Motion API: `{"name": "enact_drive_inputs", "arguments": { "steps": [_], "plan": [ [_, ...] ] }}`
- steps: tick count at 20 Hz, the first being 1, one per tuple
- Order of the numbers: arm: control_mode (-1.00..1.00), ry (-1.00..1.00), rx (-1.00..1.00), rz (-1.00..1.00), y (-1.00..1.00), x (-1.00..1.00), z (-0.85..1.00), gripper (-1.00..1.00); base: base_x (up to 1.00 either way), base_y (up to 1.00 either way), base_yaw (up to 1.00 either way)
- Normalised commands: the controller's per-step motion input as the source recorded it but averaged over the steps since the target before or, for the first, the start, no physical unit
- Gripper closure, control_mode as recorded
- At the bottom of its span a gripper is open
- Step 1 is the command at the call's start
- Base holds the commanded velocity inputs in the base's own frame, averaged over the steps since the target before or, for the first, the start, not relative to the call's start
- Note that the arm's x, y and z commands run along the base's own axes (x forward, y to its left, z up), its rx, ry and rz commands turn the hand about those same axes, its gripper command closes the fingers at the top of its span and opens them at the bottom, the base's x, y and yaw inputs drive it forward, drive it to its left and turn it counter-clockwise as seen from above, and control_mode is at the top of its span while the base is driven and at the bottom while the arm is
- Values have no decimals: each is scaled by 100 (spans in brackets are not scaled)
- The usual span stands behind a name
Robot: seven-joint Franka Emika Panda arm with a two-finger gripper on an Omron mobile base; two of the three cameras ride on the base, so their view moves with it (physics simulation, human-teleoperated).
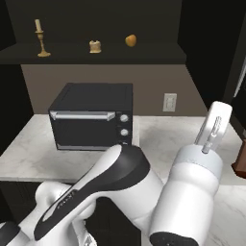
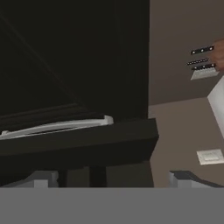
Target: Pick the candle and candle from the dining table and place them in the open cabinet. Close the cabinet after placing the objects.
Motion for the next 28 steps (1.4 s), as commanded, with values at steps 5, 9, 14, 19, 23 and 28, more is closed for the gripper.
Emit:
{"name": "enact_drive_inputs", "arguments": {
  "steps": [5, 9, 14, 19, 23, 28],
  "plan": [
    [-100, 2, 0, 0, -13, 5, -6, -100, 0, 0, 0],
    [-100, 4, 0, 0, -7, 3, -13, -100, 0, 0, 0],
    [-100, 4, 0, 0, -9, 7, -6, -100, 0, 0, 0],
    [-100, 2, 0, 0, -16, 10, 0, -100, 0, 0, 0],
    [-100, 2, 0, 0, -17, 14, 0, -100, 0, 0, 0],
    [-100, 4, 0, 0, -17, 17, -4, -100, 0, 0, 0]
  ]
}}
